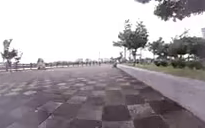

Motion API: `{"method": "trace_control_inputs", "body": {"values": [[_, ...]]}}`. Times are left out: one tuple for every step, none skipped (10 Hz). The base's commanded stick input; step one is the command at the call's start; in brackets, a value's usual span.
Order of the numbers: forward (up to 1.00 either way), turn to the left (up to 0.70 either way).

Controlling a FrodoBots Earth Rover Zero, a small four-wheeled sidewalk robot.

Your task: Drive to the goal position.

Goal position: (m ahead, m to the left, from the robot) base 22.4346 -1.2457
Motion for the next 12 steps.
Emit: {"method": "trace_control_inputs", "body": {"values": [[1.00, 0.00], [1.00, 0.00], [1.00, 0.00], [1.00, 0.00], [1.00, 0.00], [1.00, 0.00], [1.00, 0.00], [1.00, 0.00], [1.00, 0.00], [1.00, 0.00], [1.00, 0.00], [1.00, 0.00]]}}
